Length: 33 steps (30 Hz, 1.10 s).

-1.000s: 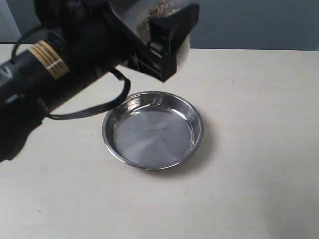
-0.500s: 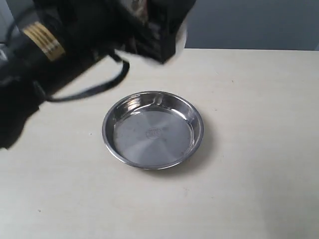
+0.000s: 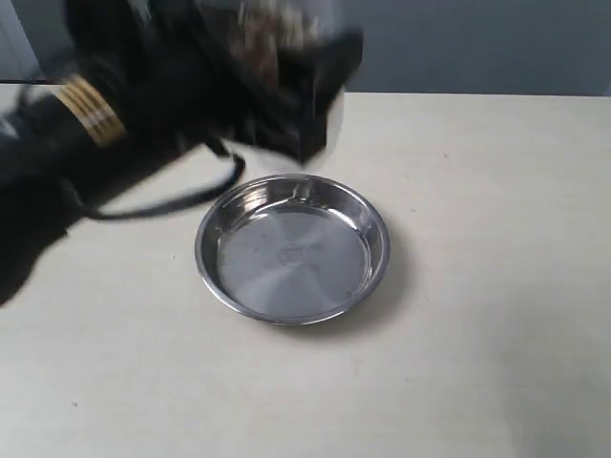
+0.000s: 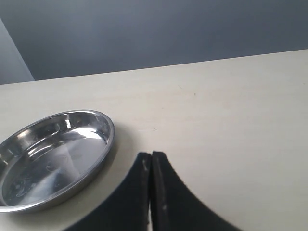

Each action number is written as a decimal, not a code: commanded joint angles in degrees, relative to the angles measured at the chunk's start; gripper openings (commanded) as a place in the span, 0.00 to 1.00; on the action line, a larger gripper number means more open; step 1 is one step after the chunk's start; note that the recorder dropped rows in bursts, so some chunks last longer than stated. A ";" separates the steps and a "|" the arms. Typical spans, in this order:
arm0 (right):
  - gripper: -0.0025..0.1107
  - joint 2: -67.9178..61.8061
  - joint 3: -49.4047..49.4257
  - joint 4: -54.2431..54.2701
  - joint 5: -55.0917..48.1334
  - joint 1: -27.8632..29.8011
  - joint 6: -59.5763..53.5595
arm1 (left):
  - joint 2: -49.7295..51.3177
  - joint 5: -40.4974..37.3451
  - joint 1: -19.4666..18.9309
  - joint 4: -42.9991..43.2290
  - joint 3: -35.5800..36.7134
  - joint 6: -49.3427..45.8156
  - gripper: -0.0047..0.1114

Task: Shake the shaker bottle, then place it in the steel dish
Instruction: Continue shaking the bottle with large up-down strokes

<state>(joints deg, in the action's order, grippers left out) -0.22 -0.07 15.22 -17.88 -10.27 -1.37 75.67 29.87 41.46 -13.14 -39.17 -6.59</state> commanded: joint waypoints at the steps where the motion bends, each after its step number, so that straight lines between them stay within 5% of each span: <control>1: 0.02 0.22 0.07 -0.06 0.42 -0.01 -0.12 | 4.30 -4.09 -0.23 2.76 2.98 9.01 0.04; 5: 0.02 0.22 0.07 -0.06 0.42 -0.01 -0.12 | 0.71 -1.16 -0.23 11.15 0.45 14.32 0.04; 33: 0.02 0.22 0.07 -0.06 0.42 -0.01 -0.12 | -1.02 -3.82 -0.23 10.91 -1.61 7.92 0.04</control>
<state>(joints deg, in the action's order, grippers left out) -0.22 -0.07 15.22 -17.88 -10.27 -1.37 74.50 23.65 41.22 -2.64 -40.47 2.70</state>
